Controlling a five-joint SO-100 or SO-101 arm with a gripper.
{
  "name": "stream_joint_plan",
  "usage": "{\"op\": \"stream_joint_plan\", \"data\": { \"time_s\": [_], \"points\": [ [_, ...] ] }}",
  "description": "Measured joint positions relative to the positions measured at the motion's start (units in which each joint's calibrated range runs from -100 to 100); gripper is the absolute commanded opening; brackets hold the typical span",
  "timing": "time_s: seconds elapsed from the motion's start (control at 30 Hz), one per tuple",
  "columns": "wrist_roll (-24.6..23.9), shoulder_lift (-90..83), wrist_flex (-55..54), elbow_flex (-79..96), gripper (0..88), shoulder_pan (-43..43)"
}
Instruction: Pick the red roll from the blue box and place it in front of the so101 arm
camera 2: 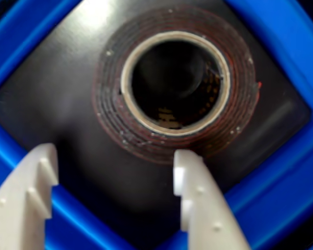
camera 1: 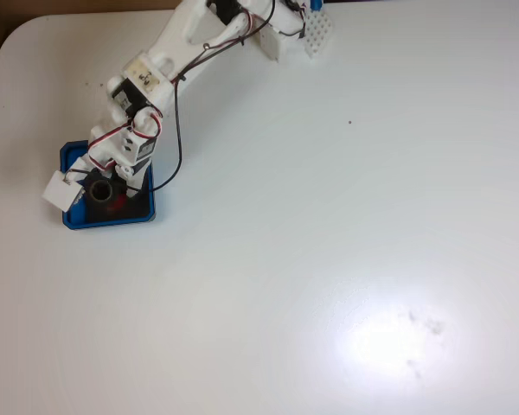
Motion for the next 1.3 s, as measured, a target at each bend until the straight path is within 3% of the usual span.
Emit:
{"op": "stream_joint_plan", "data": {
  "time_s": [1.13, 1.3],
  "points": [
    [0.17, 9.82, -0.33, -7.35, 21.9, -0.30],
    [0.17, 9.82, -0.41, -7.35, 13.1, -0.30]
  ]
}}
